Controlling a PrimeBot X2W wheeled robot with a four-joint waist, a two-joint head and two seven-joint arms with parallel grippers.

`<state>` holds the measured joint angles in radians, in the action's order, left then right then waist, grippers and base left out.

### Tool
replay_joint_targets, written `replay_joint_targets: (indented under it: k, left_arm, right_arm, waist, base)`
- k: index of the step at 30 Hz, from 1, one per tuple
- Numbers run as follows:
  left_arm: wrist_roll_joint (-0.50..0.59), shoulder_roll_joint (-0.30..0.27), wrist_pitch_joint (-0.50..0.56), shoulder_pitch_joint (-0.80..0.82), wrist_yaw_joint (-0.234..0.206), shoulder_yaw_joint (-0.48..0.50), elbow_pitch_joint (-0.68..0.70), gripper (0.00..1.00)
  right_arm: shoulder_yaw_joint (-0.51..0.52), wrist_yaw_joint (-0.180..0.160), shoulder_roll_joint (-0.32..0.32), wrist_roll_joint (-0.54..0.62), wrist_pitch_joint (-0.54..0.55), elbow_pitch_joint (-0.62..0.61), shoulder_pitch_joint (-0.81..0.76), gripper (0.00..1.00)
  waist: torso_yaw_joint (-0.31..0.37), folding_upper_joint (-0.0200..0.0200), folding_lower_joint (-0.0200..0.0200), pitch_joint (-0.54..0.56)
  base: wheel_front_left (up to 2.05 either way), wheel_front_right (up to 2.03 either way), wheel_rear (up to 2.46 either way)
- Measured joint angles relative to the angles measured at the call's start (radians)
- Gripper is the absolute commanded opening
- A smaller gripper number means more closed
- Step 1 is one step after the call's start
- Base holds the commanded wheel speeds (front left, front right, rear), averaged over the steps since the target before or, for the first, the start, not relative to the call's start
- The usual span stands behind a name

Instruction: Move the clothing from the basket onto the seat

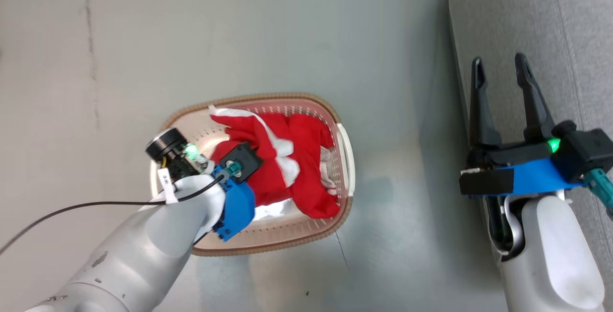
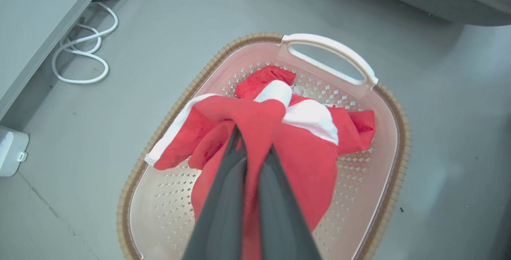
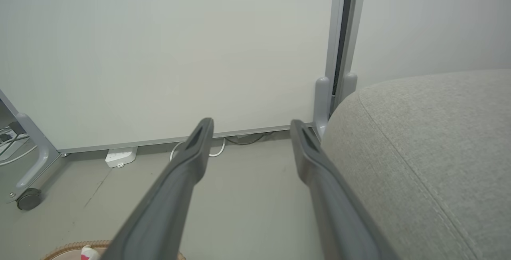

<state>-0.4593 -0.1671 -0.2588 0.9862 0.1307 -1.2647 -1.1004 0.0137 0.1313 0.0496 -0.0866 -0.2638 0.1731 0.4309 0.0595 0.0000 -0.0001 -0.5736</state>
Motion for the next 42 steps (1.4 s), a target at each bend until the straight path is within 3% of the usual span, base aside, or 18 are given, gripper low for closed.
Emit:
replay_joint_targets:
  k: [23,32,42]
  left_arm:
    - [0.032,-0.039,-0.003,-0.145,-0.084,0.286,0.44,0.0]
    - [0.063,-0.025,-0.003,-0.203,-0.094,0.389,0.557,0.0]
    - [0.083,-0.01,-0.004,-0.269,-0.092,0.44,0.63,0.0]
  right_arm:
    - [0.009,0.0,0.001,0.004,0.0,0.058,-0.158,1.0]
    - [-0.02,0.0,0.001,0.002,0.0,0.077,-0.213,1.0]
    - [-0.056,0.0,0.001,-0.012,0.0,0.101,-0.298,1.0]
  waist:
    - [-0.073,0.0,0.0,0.302]
    - [-0.081,0.0,0.0,0.393]
    - [-0.083,0.0,0.0,0.5]
  base:
    - [0.0,0.0,0.0]
    - [0.0,0.0,0.0]
    - [0.0,0.0,0.0]
